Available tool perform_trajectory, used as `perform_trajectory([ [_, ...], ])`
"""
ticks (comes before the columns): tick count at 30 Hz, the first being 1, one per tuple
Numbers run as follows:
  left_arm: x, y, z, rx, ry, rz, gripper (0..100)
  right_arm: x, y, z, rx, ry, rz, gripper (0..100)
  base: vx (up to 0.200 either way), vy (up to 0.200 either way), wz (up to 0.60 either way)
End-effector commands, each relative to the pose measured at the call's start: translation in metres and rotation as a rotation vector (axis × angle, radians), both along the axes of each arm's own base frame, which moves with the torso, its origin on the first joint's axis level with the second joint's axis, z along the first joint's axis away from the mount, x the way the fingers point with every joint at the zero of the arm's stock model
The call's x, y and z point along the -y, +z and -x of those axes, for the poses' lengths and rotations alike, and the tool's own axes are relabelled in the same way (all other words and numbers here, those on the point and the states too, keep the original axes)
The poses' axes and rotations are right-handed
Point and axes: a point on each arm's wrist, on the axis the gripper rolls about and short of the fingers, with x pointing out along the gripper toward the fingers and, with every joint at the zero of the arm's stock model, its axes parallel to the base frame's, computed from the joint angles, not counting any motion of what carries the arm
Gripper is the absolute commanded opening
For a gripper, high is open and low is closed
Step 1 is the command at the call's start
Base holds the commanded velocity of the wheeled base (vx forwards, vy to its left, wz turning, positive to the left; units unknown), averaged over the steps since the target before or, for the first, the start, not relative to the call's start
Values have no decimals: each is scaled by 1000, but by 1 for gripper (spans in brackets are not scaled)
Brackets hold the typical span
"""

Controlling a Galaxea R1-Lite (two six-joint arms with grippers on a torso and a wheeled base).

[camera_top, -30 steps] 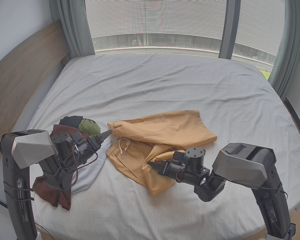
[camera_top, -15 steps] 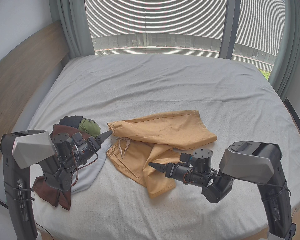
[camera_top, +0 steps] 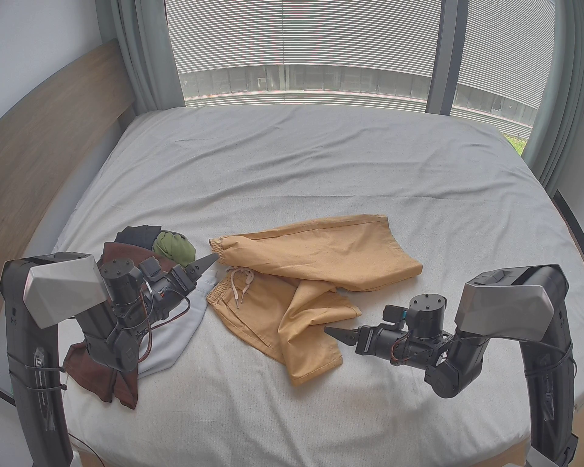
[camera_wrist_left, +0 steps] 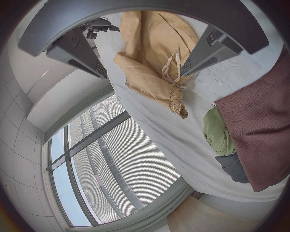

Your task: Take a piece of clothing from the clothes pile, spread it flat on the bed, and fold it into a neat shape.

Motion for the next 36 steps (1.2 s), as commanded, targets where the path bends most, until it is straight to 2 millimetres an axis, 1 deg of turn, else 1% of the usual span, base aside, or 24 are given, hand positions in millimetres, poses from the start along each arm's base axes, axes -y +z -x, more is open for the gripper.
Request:
perform_trajectory([
  [1, 0, -1, 0, -2, -1, 0, 100, -1, -16, 2, -39, 7, 18, 100, 0, 0, 0],
  [3, 0, -1, 0, -2, -1, 0, 100, -3, -24, 2, -53, 11, 23, 100, 0, 0, 0],
  [7, 1, -1, 0, -2, -2, 0, 100, -9, -32, -2, -51, 21, 23, 100, 0, 0, 0],
  [10, 1, -1, 0, -2, -2, 0, 100, -14, -32, -5, -43, 27, 13, 100, 0, 0, 0],
  [11, 1, -1, 0, -2, -2, 0, 100, -21, -33, -9, -30, 37, 4, 100, 0, 0, 0],
  [13, 1, -1, 0, -2, -2, 0, 100, -25, -36, -13, -31, 41, 5, 100, 0, 0, 0],
  [19, 1, 0, 0, 0, -2, 0, 100, -35, -38, -23, -9, 44, -33, 100, 0, 0, 0],
  [26, 1, 0, 0, 0, -2, 0, 100, -35, -37, -25, 7, 40, -47, 100, 0, 0, 0],
  [27, 1, 0, 1, -2, -4, 0, 100, -34, -37, -25, 10, 37, -47, 0, 0, 0, 0],
  [30, 1, 0, 1, -2, -4, 0, 100, -34, -36, -25, 13, 35, -49, 0, 0, 0, 0],
  [36, 2, -1, 1, -5, -5, -1, 100, -25, -32, -23, 43, -12, -52, 0, 0, 0, 0],
])
